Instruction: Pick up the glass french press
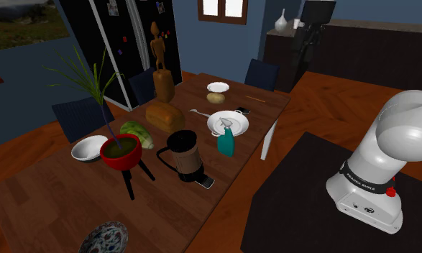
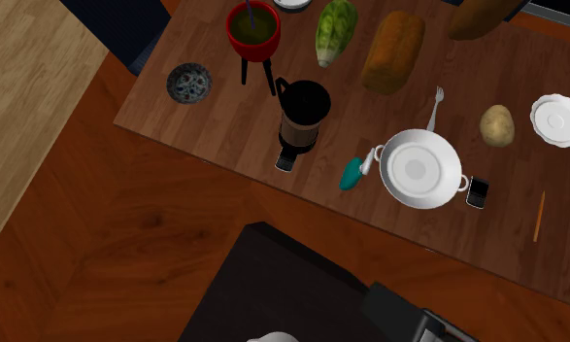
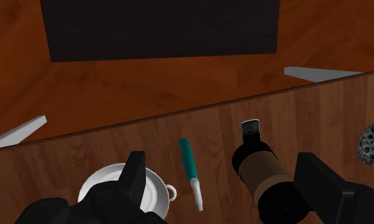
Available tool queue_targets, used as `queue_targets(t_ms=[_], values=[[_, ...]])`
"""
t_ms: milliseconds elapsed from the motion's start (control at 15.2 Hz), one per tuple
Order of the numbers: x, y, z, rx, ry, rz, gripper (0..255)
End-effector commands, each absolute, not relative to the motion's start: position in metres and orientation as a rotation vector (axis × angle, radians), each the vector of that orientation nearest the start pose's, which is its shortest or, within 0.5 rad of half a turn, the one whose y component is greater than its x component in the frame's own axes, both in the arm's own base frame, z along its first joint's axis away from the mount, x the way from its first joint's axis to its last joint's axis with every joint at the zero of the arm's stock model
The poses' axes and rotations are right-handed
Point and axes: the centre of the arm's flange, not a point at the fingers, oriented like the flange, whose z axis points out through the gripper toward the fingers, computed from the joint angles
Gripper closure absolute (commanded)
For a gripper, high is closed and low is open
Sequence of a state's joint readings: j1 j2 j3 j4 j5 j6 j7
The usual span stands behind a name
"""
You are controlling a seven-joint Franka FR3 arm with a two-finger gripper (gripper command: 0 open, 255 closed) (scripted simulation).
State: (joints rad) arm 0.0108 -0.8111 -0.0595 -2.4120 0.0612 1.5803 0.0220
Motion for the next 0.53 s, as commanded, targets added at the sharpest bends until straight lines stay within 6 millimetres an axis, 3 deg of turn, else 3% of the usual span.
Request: queue_targets(t_ms=[0, 462], values=[[0.300, -0.013, 0.573, -3.036, 0.080, 0.032, 0], [0.356, 0.044, 0.524, -3.061, 0.108, 0.020, 0]])
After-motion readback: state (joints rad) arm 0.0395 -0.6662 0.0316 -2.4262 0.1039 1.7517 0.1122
